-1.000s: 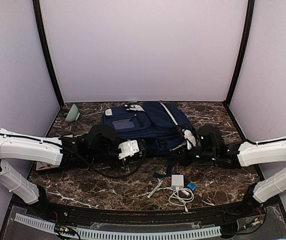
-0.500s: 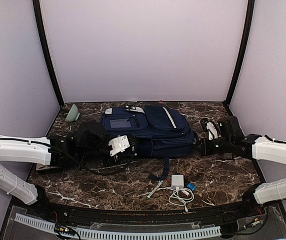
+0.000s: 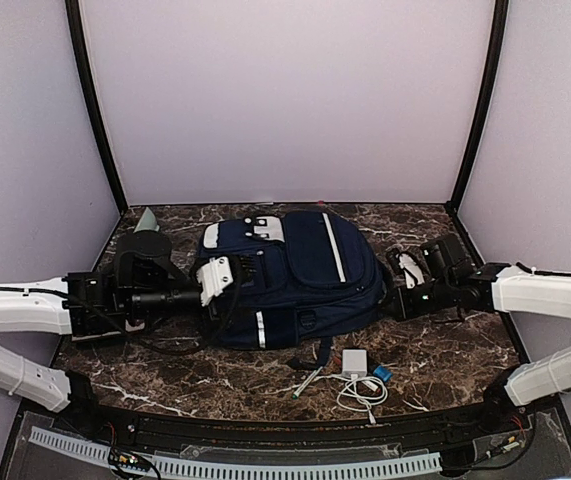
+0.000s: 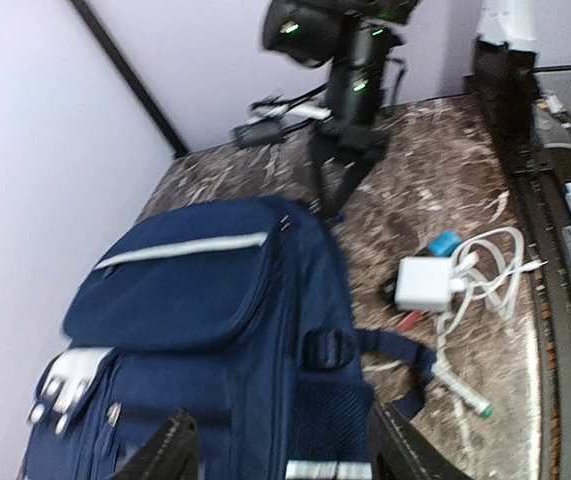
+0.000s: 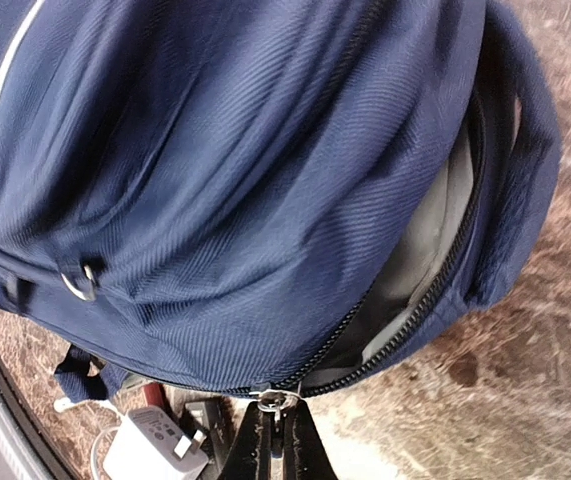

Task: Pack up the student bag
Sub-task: Zip the student bag into the largest pocket of the bag, then hold the largest pocket of the student bag.

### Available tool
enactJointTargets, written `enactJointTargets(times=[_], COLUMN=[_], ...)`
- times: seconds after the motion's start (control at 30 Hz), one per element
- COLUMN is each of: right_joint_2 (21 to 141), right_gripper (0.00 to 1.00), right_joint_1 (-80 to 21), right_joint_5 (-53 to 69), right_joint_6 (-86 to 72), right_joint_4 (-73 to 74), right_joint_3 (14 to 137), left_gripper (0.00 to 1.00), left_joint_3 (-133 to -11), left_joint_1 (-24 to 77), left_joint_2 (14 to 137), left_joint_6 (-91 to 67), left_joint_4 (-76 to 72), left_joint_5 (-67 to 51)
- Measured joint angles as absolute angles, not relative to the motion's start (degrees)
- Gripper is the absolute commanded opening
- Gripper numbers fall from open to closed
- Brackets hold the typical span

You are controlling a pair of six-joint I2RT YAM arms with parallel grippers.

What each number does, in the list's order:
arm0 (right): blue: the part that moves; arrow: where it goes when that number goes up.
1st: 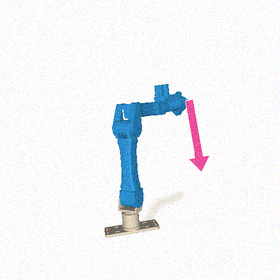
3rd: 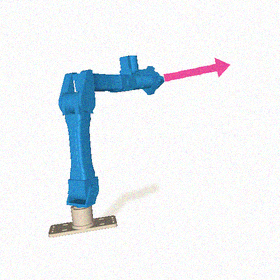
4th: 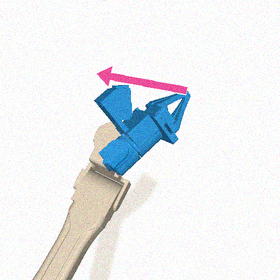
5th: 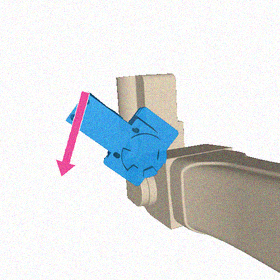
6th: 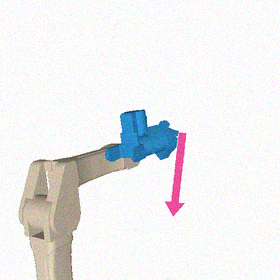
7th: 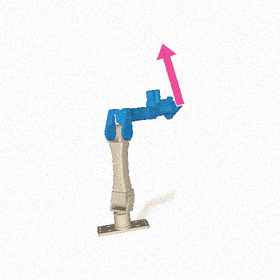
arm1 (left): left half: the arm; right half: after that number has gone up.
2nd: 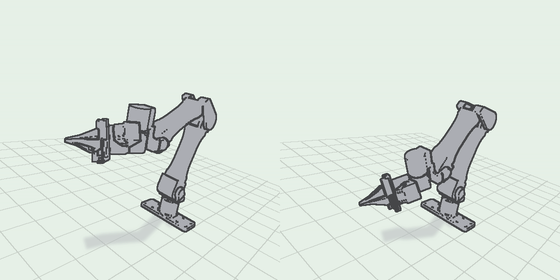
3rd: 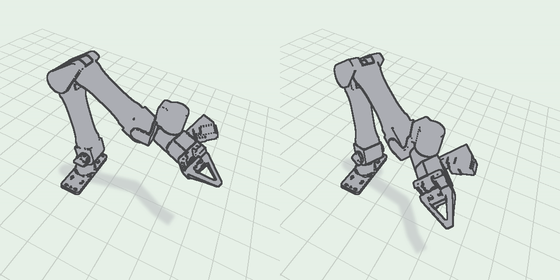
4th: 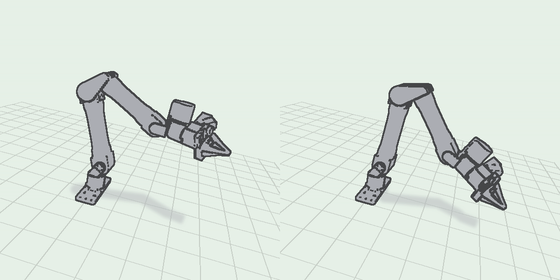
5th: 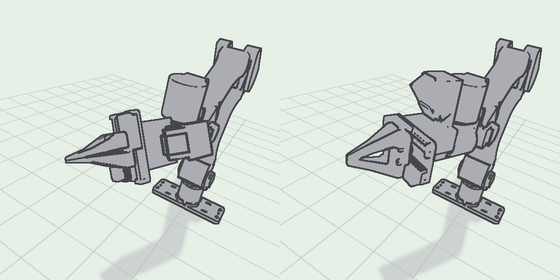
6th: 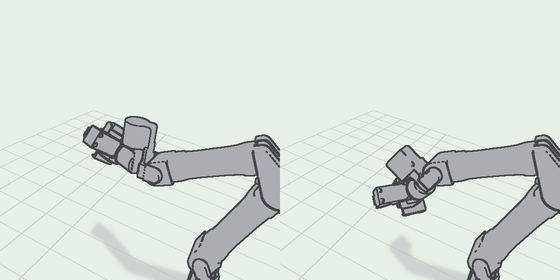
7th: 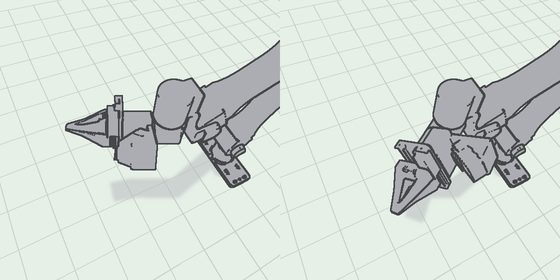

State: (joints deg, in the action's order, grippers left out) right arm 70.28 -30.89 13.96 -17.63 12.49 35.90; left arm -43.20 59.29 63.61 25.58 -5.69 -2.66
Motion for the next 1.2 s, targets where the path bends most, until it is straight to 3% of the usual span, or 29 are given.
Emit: enactJointTargets(times=[0.13, 0.47, 0.8, 0.9, 1.07, 1.2], right_joint_2=[70.83, 70.83, 70.5, 70.5, 70.15, 69.93], right_gripper=[0.0, 0.0, 0.0, 0.0, 0.0, 0.0], right_joint_1=[-31.09, -31.09, -31.09, -31.09, -31.09, -31.09], right_joint_5=[15.03, 15.66, 15.94, 15.88, 15.51, 13.08], right_joint_6=[-18.41, -19.64, -20.25, -20.25, -20.29, -20.23], right_joint_4=[12.64, 12.03, 11.79, 11.81, 12.29, 15.42], right_joint_3=[35.59, 35.59, 35.35, 35.35, 35.38, 36.91], left_gripper=[0.44, 0.5, 0.51, 0.4, 0.01, 0.0], left_joint_3=[-50.89, -70.15, -72.16, -72.29, -72.31, -72.23], left_joint_1=[64.49, 66.83, 67.11, 67.46, 67.7, 68.12], left_joint_2=[75.33, 106.06, 114.26, 114.96, 116.79, 116.92], left_joint_6=[28.21, 36.34, 41.23, 42.02, 44.51, 45.01], left_joint_4=[-8.47, -11.25, -12.78, -13.74, -16.08, -17.23], left_joint_5=[-5.89, 1.32, 9.21, 11.38, 16.08, 17.39])
